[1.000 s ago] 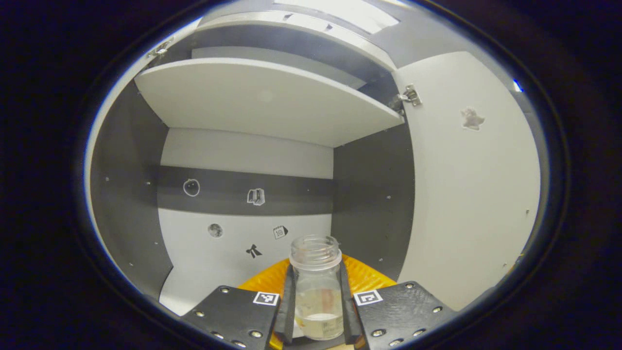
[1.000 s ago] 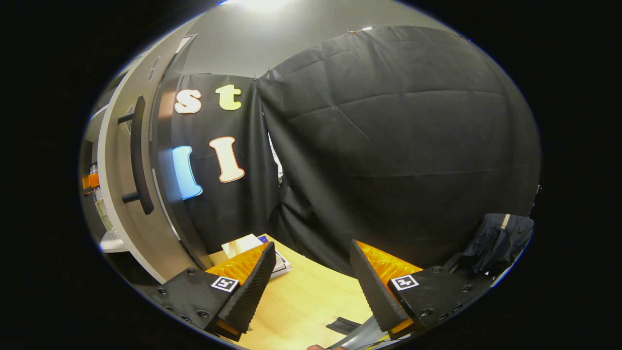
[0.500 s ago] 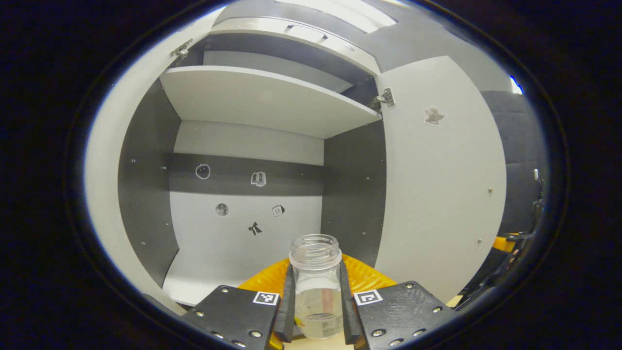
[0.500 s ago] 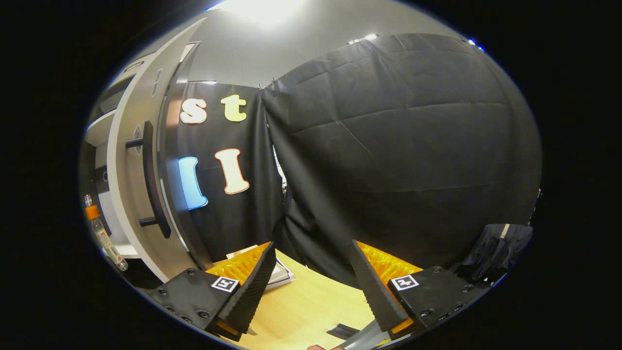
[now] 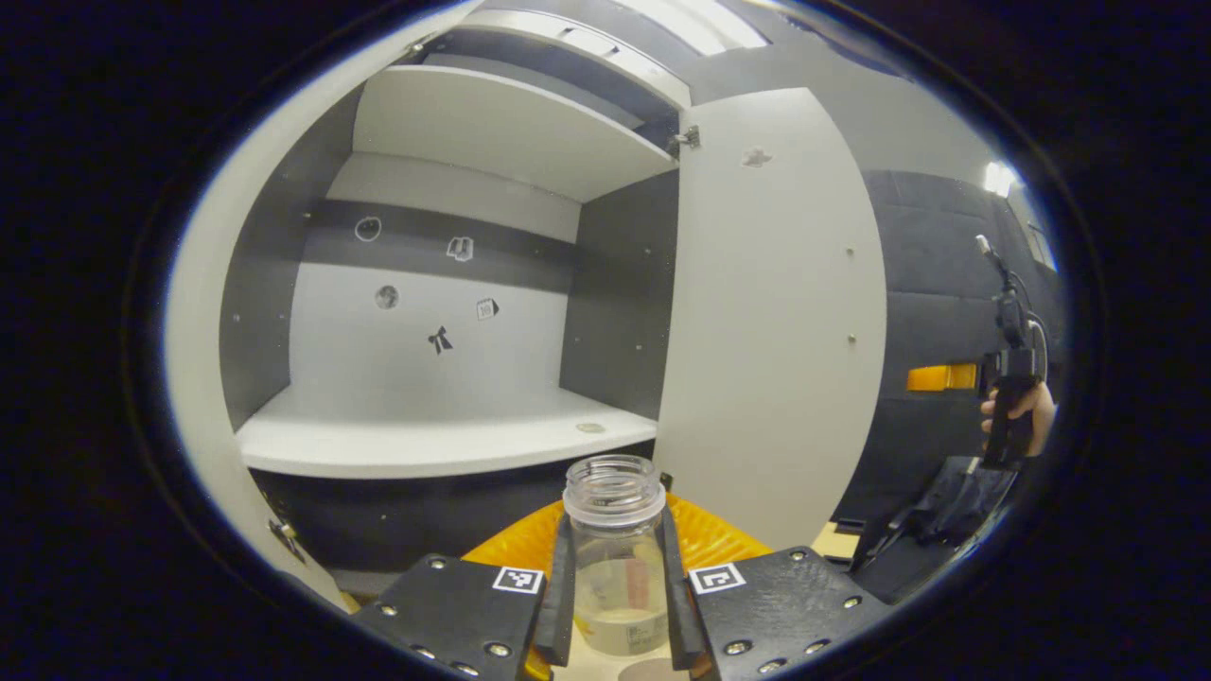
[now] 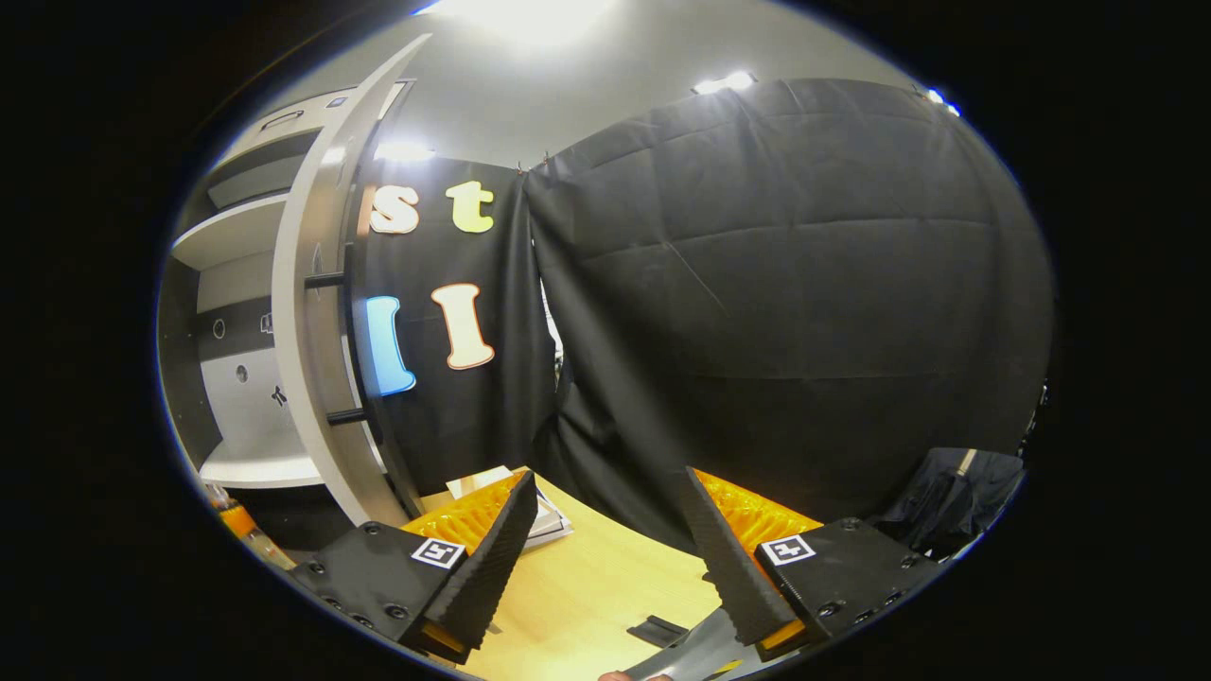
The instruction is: Grasp the bottle in the cabinet with the left hand and place it on the coaster, then close the right door with the right hand and the left door with the left hand.
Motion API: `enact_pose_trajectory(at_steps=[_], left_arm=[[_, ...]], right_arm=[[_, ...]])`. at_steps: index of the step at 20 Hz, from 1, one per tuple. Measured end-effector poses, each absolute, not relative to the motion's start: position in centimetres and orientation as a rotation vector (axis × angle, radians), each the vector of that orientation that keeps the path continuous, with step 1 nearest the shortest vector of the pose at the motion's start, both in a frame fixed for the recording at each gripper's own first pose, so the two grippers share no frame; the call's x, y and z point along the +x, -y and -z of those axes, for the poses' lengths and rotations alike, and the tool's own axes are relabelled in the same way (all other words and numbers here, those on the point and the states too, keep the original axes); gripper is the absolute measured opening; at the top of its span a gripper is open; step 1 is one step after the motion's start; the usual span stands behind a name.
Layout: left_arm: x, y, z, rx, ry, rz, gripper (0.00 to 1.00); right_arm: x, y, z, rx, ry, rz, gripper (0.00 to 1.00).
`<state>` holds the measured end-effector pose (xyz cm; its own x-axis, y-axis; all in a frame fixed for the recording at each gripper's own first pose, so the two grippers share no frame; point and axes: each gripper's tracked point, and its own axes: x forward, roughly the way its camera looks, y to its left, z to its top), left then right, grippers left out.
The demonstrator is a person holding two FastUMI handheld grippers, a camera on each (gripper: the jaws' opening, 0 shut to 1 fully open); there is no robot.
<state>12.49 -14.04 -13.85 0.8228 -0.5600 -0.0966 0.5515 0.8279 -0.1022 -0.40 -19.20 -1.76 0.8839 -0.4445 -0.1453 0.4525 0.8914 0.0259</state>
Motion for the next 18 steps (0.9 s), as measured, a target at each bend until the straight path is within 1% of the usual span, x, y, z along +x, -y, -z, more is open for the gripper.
enact_pose_trajectory(at_steps=[1, 4, 5, 6, 7, 8, 10, 11, 12, 13, 14, 18], left_arm=[[12.2, 14.3, 15.1, -0.074, -0.133, 0.600, 0.33], [11.2, 14.8, 18.9, -0.076, -0.159, 0.594, 0.33], [11.0, 14.9, 20.0, -0.061, -0.161, 0.592, 0.36], [10.6, 15.4, 21.3, -0.055, -0.172, 0.598, 0.36], [10.2, 15.7, 22.4, -0.059, -0.178, 0.600, 0.49], [9.9, 16.1, 23.3, -0.066, -0.186, 0.608, 0.36], [9.0, 17.0, 25.1, -0.045, -0.185, 0.625, 0.36], [8.6, 17.4, 26.3, -0.028, -0.196, 0.631, 0.48], [8.2, 17.6, 27.5, -0.023, -0.214, 0.638, 0.49], [7.7, 17.9, 28.3, -0.026, -0.225, 0.644, 0.46], [7.4, 18.0, 28.9, -0.029, -0.231, 0.647, 0.42], [6.8, 18.3, 30.0, 0.026, -0.227, 0.658, 0.42]], right_arm=[[-0.8, 19.1, 1.7, 0.059, -0.141, 0.471, 0.92], [-2.0, 18.9, 2.1, 0.062, -0.156, 0.481, 0.92], [-2.3, 18.9, 2.2, 0.063, -0.161, 0.485, 0.92], [-2.6, 18.8, 2.4, 0.064, -0.168, 0.487, 0.92], [-2.9, 18.7, 2.6, 0.066, -0.178, 0.489, 0.92], [-3.3, 18.8, 2.8, 0.068, -0.186, 0.494, 0.92], [-3.9, 18.9, 2.8, 0.077, -0.197, 0.503, 0.92], [-4.0, 18.9, 2.6, 0.082, -0.201, 0.505, 0.92], [-4.0, 18.9, 2.6, 0.083, -0.203, 0.505, 0.92], [-4.0, 19.0, 2.5, 0.081, -0.207, 0.507, 0.98], [-4.1, 19.1, 2.6, 0.079, -0.210, 0.507, 0.98], [-4.5, 19.2, 3.3, 0.085, -0.233, 0.517, 0.98]])
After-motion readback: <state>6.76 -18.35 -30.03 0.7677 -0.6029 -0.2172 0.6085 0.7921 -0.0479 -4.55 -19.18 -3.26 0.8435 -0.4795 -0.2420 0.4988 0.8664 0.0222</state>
